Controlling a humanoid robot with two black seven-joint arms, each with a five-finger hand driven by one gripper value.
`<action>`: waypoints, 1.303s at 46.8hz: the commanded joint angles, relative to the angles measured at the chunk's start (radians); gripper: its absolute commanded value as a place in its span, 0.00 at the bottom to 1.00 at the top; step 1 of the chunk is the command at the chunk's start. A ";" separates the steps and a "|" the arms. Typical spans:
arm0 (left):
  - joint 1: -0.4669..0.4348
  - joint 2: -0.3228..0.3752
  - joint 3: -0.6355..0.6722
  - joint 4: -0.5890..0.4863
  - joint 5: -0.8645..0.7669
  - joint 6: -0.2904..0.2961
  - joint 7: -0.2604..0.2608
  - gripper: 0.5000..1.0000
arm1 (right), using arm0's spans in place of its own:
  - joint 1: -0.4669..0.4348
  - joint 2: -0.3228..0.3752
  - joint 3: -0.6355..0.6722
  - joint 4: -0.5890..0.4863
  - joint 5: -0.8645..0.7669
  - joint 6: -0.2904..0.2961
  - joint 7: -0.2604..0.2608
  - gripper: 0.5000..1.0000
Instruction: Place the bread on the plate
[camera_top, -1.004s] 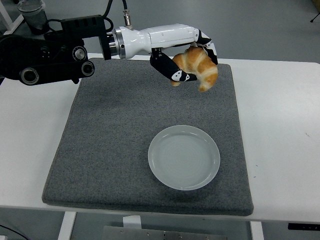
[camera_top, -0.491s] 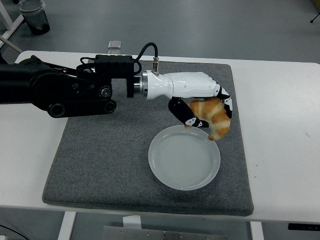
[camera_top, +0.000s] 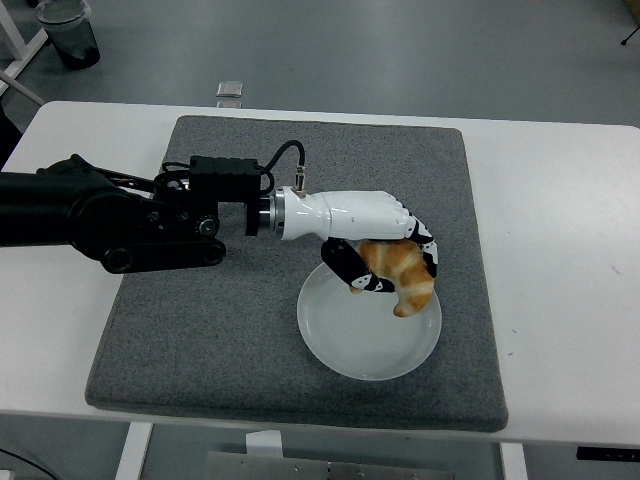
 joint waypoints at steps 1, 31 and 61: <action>0.027 -0.021 0.000 0.021 0.004 0.010 0.000 0.00 | 0.000 0.000 0.000 0.000 0.000 -0.001 0.000 0.86; 0.142 -0.053 0.002 0.083 0.004 0.012 0.000 0.00 | 0.000 0.000 0.000 0.000 0.000 -0.001 0.000 0.86; 0.173 -0.041 0.000 0.086 -0.001 0.015 0.002 0.00 | 0.000 0.000 0.000 0.000 0.000 -0.001 0.000 0.86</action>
